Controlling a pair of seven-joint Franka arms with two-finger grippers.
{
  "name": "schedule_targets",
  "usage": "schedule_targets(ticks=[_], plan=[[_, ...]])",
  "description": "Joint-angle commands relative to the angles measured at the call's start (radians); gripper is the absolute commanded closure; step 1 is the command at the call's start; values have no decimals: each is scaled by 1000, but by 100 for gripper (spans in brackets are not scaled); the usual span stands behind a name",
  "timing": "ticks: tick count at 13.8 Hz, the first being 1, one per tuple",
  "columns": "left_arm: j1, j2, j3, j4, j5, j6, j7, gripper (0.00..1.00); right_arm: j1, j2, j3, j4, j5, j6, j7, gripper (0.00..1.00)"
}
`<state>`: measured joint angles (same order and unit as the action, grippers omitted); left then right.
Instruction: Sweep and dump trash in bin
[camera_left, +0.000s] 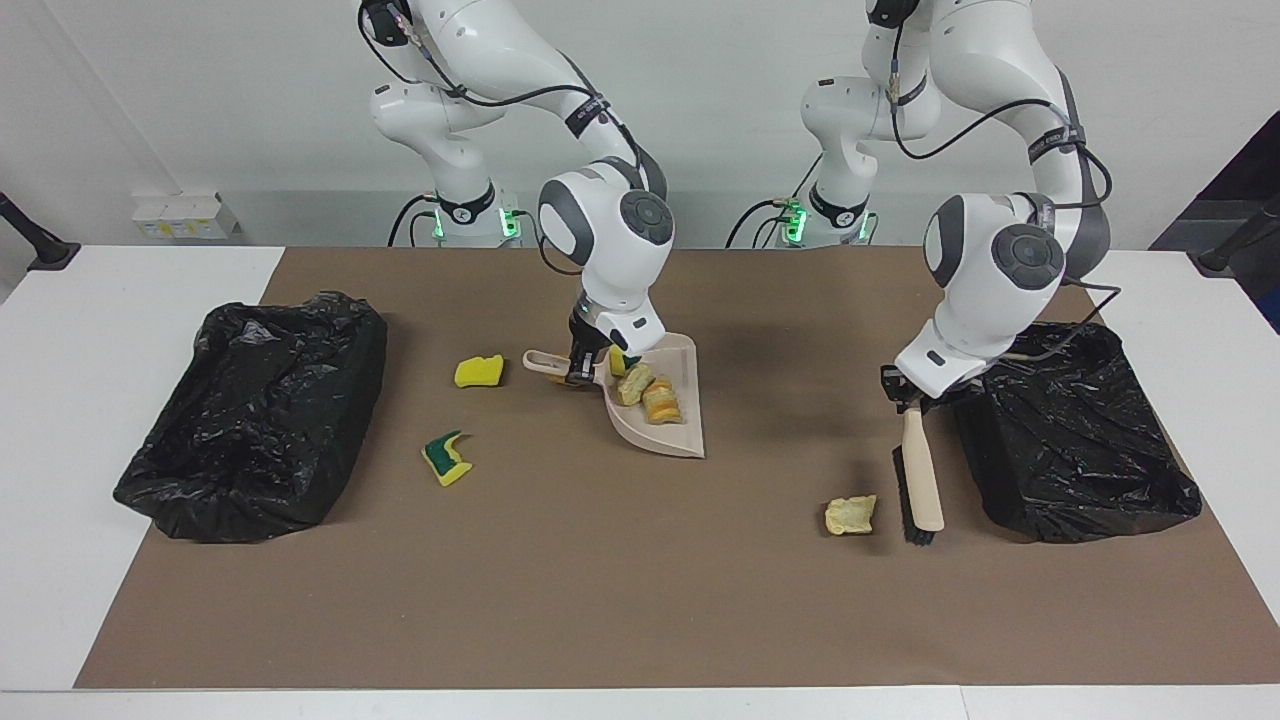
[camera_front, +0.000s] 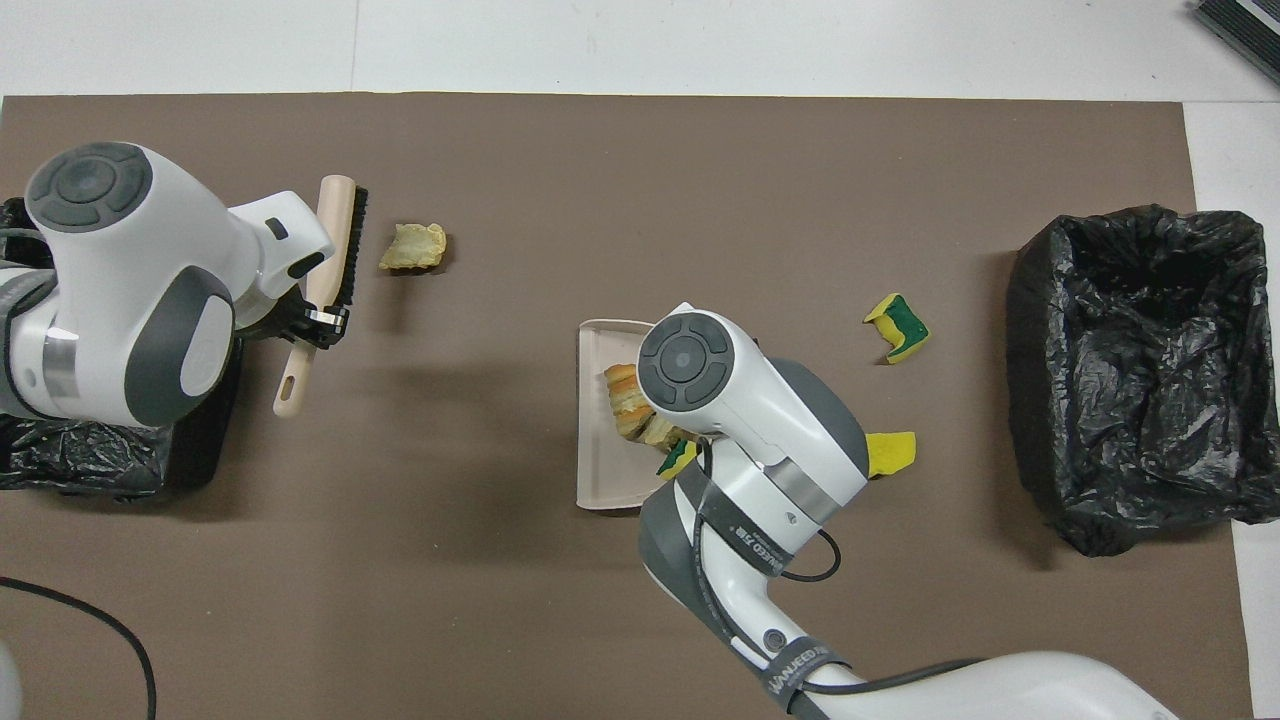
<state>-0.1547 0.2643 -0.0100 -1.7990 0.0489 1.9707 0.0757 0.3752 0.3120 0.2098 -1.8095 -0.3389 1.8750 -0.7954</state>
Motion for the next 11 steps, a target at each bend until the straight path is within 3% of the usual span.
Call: schedule_targets(ticks=[1,4,6,11], plan=[[-3,17,-10,-20,22,16,64,100,4,-10,2,1,-25,-36,-1,100],[-17,4,-11,-59,22,19,85,100,19,-11,0,4,-37,-63,25,100],[-25,-39,-21,-140,20,42,128,100,22,-13,2,2,-37,-62,68,100],[-186,-144,-22,-307,-104,37,147,100,11,-17,2,-11,-35,-54,71,100]])
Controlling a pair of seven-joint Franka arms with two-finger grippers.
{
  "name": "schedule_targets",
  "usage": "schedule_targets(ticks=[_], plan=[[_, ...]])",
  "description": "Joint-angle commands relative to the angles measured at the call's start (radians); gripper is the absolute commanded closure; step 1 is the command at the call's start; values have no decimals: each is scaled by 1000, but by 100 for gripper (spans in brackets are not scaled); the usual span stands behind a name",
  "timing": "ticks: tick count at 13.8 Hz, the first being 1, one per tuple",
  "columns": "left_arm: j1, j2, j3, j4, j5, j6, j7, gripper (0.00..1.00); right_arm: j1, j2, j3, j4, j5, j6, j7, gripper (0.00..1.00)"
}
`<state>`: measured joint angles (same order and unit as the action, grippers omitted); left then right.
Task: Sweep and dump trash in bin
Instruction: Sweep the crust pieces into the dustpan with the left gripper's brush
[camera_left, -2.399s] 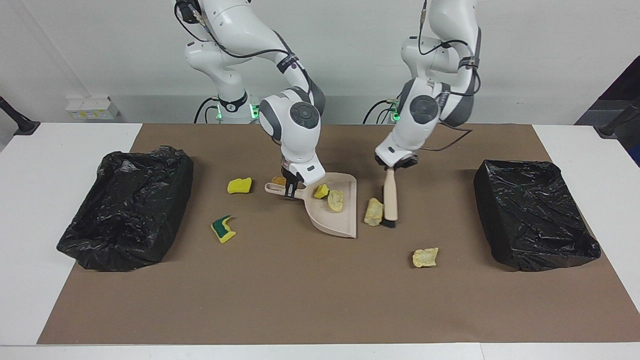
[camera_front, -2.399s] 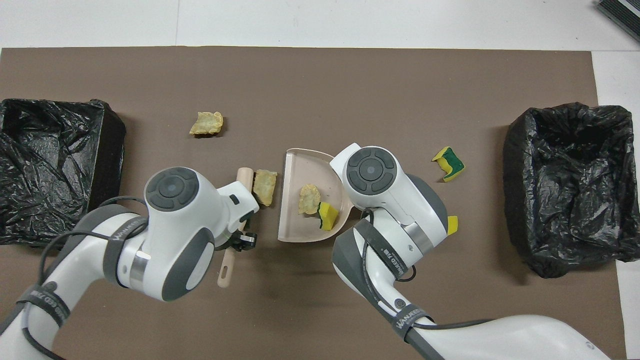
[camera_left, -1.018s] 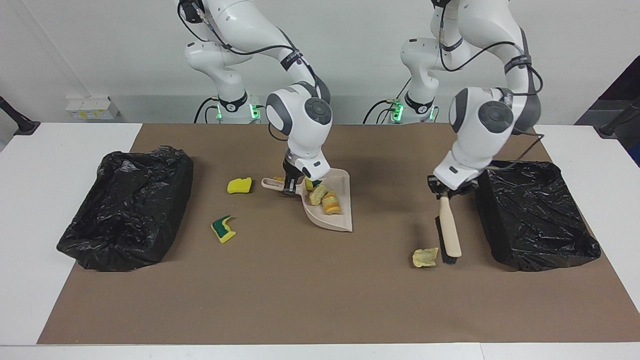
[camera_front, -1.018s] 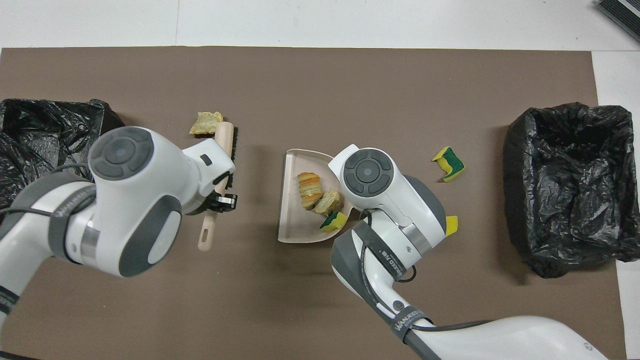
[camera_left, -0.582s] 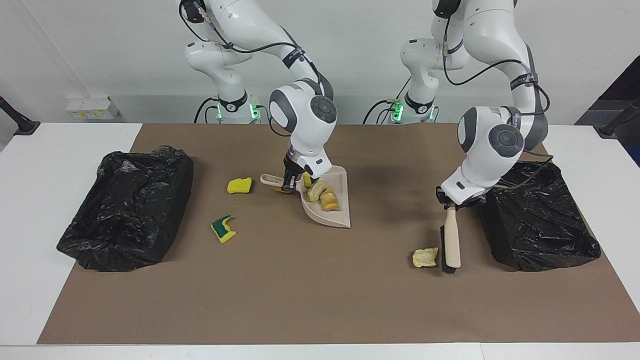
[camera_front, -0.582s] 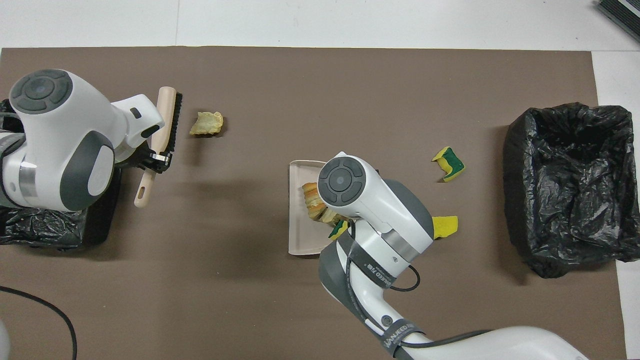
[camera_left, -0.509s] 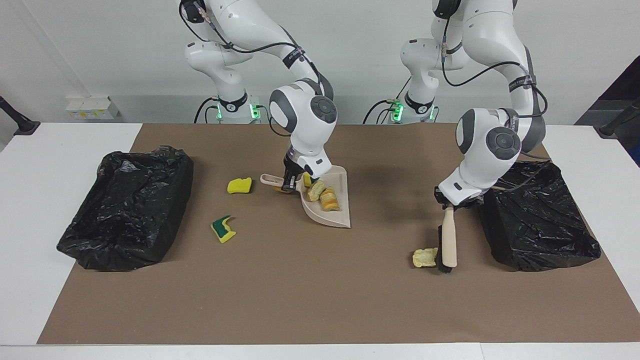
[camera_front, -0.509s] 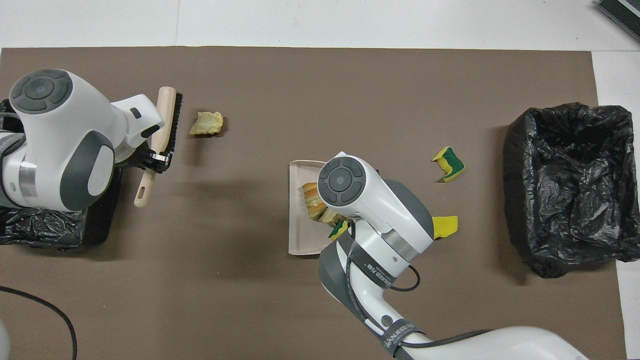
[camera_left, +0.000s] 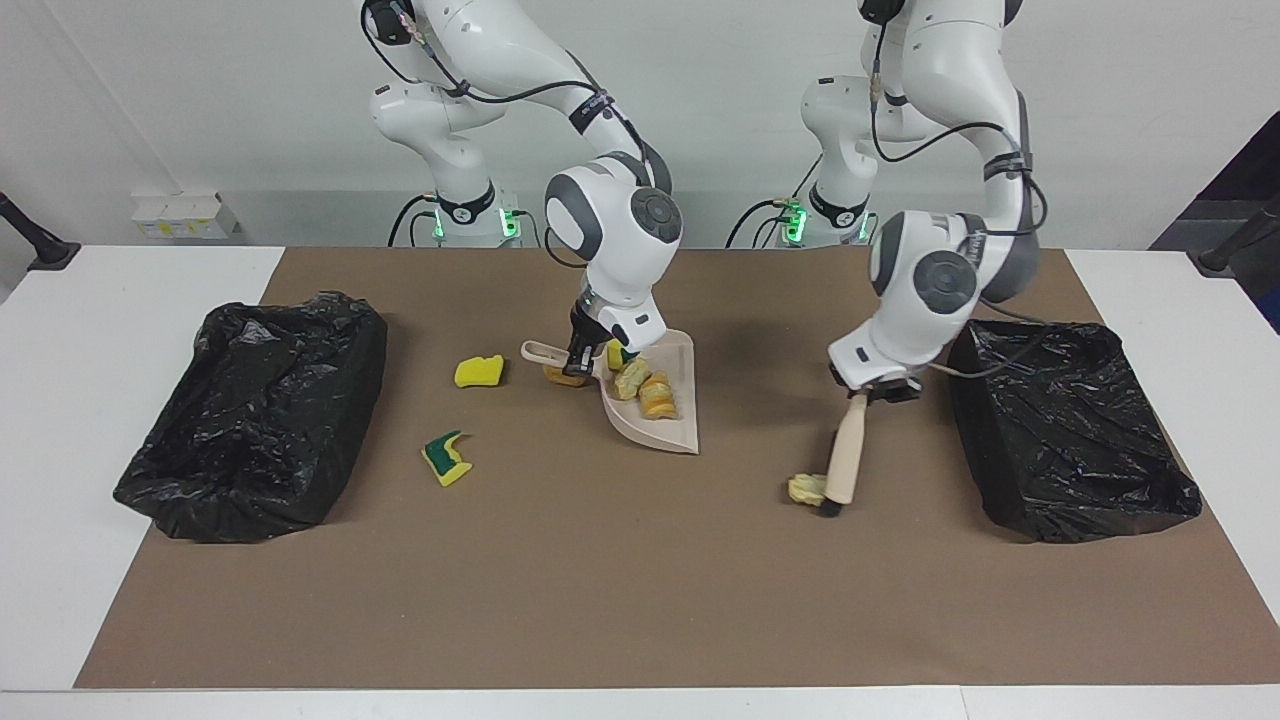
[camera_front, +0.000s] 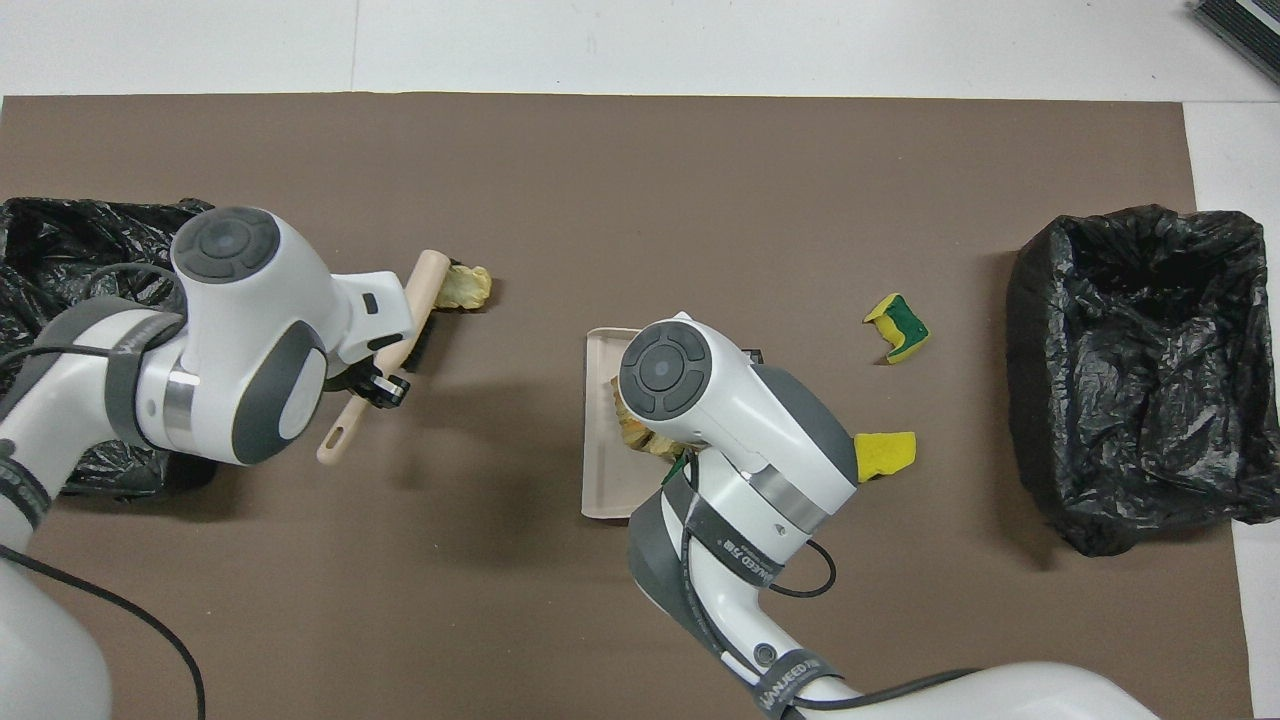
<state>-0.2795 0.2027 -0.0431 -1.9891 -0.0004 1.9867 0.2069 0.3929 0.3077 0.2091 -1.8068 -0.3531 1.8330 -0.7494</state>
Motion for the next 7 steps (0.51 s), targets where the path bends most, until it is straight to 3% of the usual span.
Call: schedule_targets(ticks=[1,4,7], plan=[[-101,-98,11,-140,-91,20,8,100,-6,-13,3,-16,-21,-12,25,100],[-208,-132,12,-175,-177,26,-65,100,-11,-13,3,-19,-21,-9,41,100],[-293,-129,12,-148,-228,23,-217,100,-31,-13,3,-31,-18,15,65,100]])
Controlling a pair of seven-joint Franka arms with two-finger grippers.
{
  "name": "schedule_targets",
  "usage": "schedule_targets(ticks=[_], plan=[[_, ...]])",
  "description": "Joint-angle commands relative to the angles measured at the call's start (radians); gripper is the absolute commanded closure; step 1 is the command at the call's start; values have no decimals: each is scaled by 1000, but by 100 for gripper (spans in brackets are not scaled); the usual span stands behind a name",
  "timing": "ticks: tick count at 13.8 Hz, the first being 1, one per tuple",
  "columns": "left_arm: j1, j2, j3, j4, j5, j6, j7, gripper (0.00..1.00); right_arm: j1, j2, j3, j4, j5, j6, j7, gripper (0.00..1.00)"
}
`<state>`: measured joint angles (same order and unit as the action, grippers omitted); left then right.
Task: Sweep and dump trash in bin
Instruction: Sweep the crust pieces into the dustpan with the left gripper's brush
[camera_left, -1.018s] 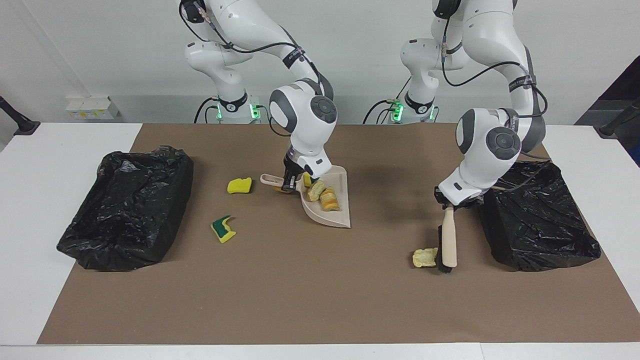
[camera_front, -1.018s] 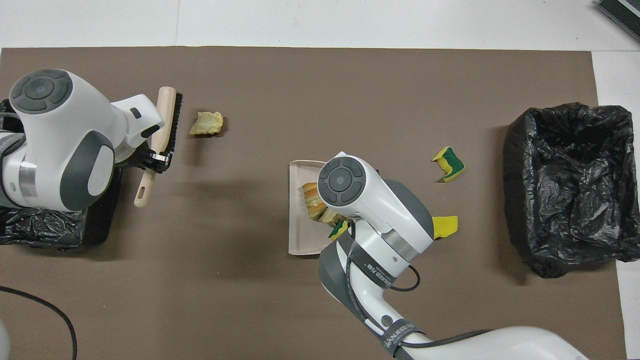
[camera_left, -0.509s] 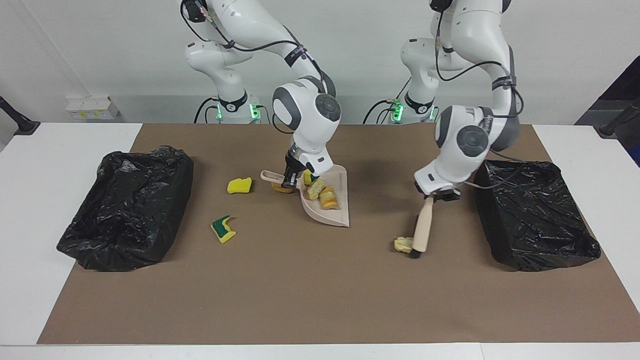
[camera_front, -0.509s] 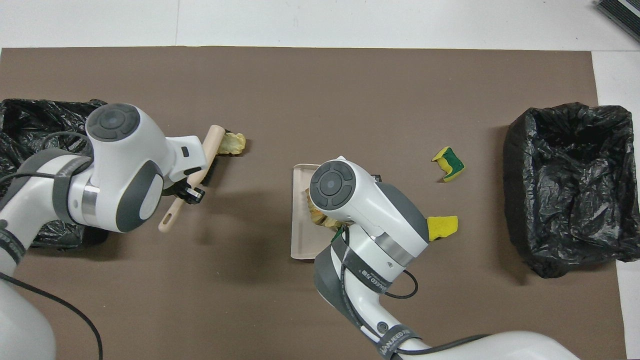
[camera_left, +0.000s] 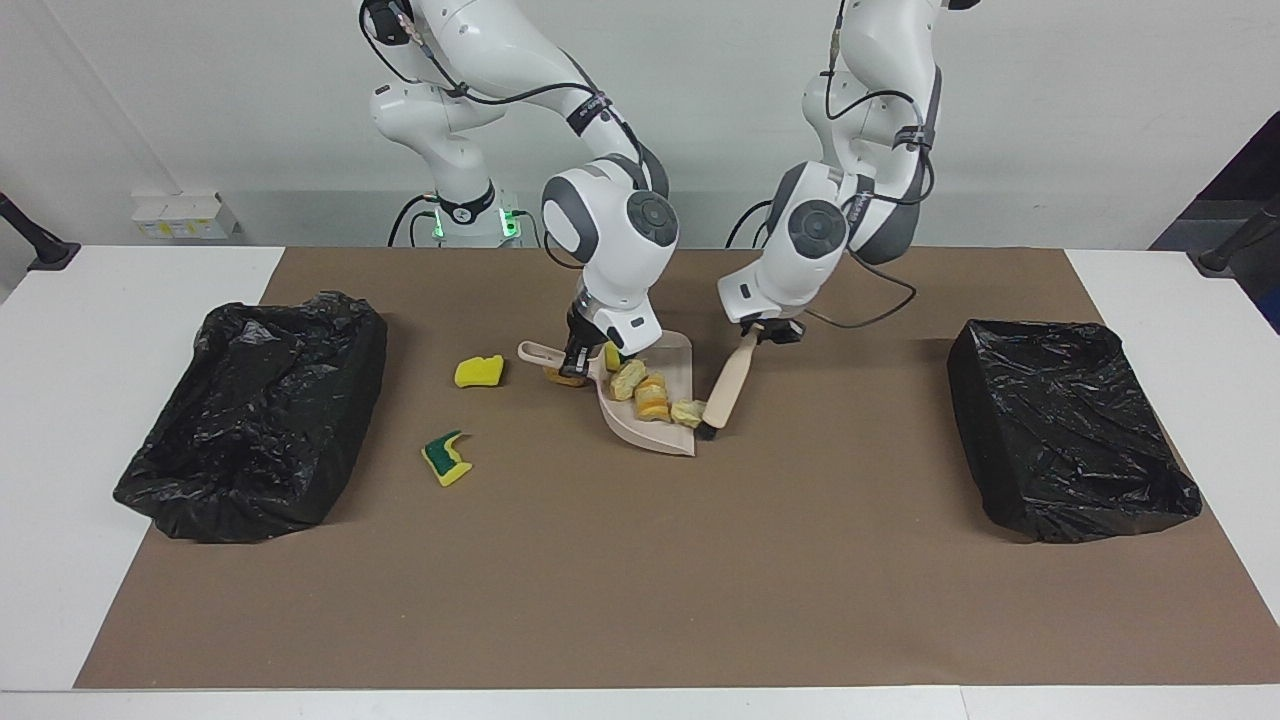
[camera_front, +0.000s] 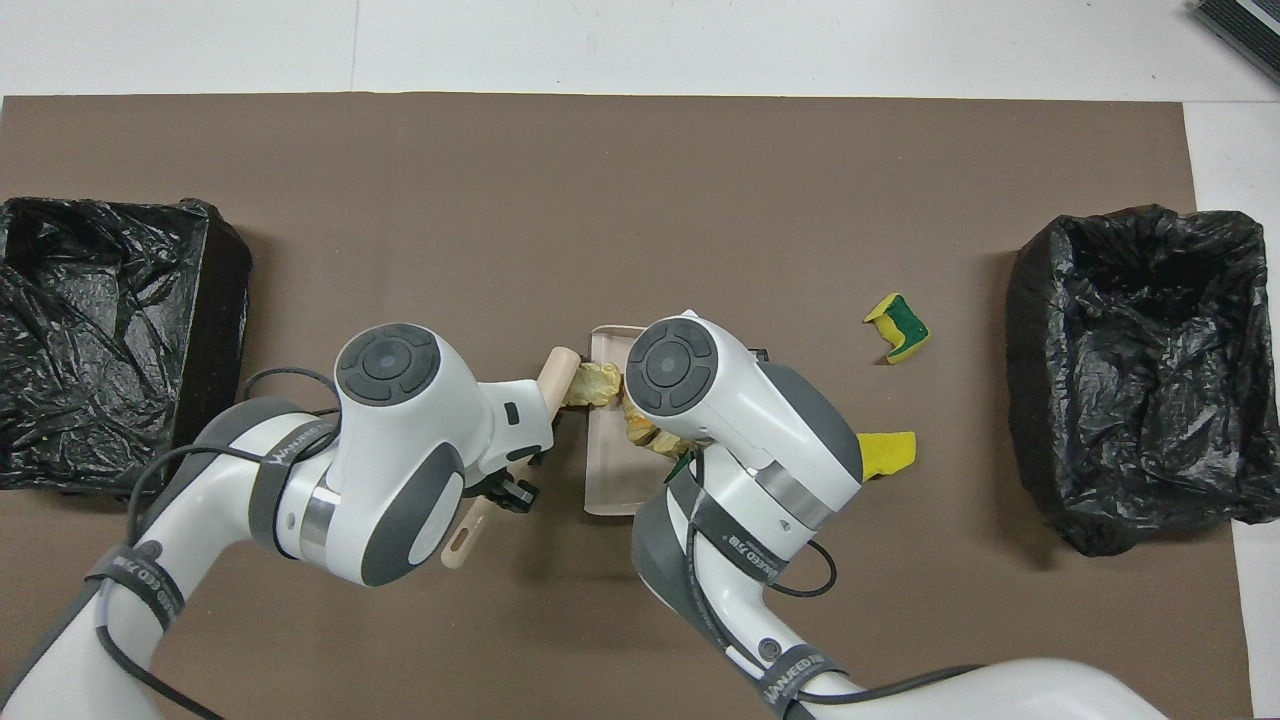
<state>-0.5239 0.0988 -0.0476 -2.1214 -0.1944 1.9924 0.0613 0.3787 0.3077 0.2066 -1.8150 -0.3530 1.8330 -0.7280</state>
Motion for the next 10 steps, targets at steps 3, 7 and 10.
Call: schedule_targets(ticks=[3,7,10], plan=[[-47,-16,18,72,-46,-61,-250,100,-18,-13,5,-23,-12,25,56,100],[-38,-34,28,112,-40,-78,-414,100,-23,-15,5,-46,5,86,107,100],[19,-40,29,113,4,-93,-527,100,-37,-15,7,-70,40,143,104,100]])
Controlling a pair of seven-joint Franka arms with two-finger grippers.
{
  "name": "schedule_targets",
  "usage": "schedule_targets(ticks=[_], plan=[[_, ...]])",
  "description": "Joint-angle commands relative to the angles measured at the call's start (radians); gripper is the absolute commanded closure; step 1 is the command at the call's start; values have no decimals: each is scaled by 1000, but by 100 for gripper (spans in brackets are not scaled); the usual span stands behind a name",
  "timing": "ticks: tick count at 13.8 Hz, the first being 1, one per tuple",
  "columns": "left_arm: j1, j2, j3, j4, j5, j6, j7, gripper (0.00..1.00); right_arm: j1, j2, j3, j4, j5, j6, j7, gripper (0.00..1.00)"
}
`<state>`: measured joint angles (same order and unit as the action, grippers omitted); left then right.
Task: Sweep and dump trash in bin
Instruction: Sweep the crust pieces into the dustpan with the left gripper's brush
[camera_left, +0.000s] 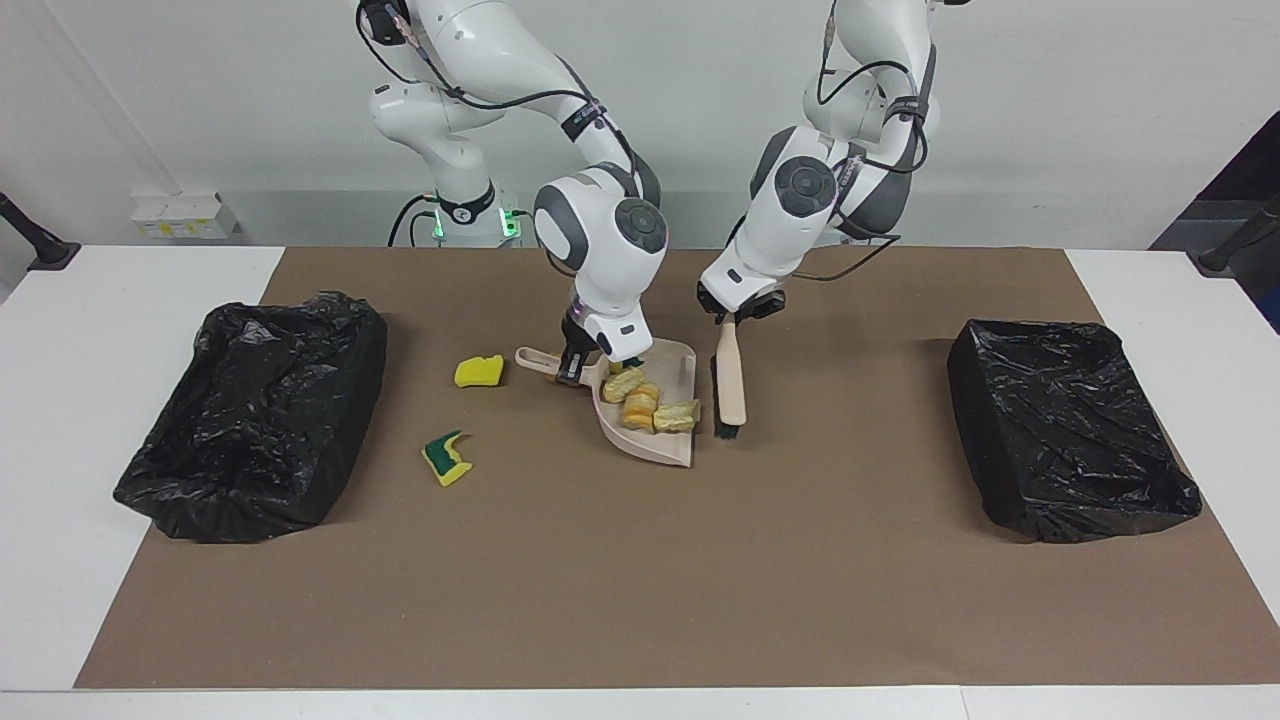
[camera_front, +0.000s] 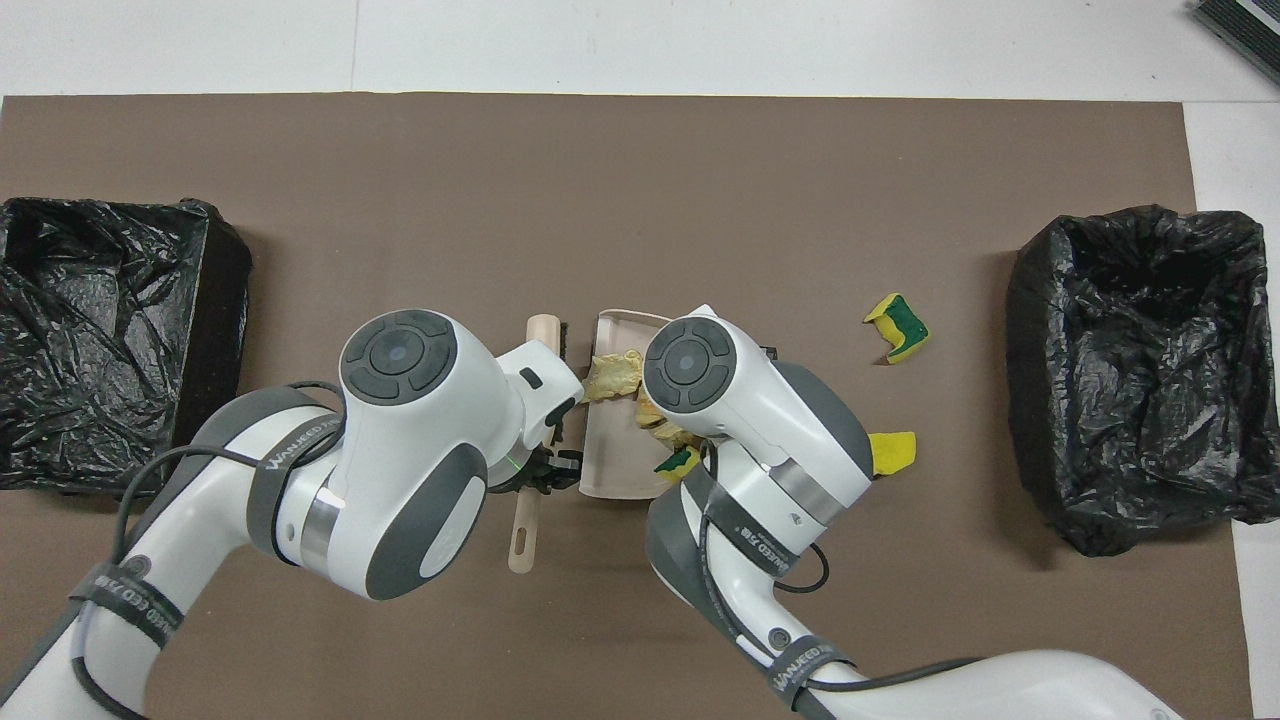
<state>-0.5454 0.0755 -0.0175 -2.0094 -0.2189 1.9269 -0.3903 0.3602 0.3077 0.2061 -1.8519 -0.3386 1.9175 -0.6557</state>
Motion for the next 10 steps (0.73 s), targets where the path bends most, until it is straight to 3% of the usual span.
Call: schedule_targets(ticks=[1,5,10], plan=[[63,-16,-2,-2,64,-28,-112,100,-26,-15,6,-38,36,83,25,100],[148,-43,-2,-67,90,-10,-55,100,-92,-21,9,-30,111,158,-88,100],[89,-129,-9,-202,89,38,-57,100,-187,-100,7,58,182,27,-313,100]])
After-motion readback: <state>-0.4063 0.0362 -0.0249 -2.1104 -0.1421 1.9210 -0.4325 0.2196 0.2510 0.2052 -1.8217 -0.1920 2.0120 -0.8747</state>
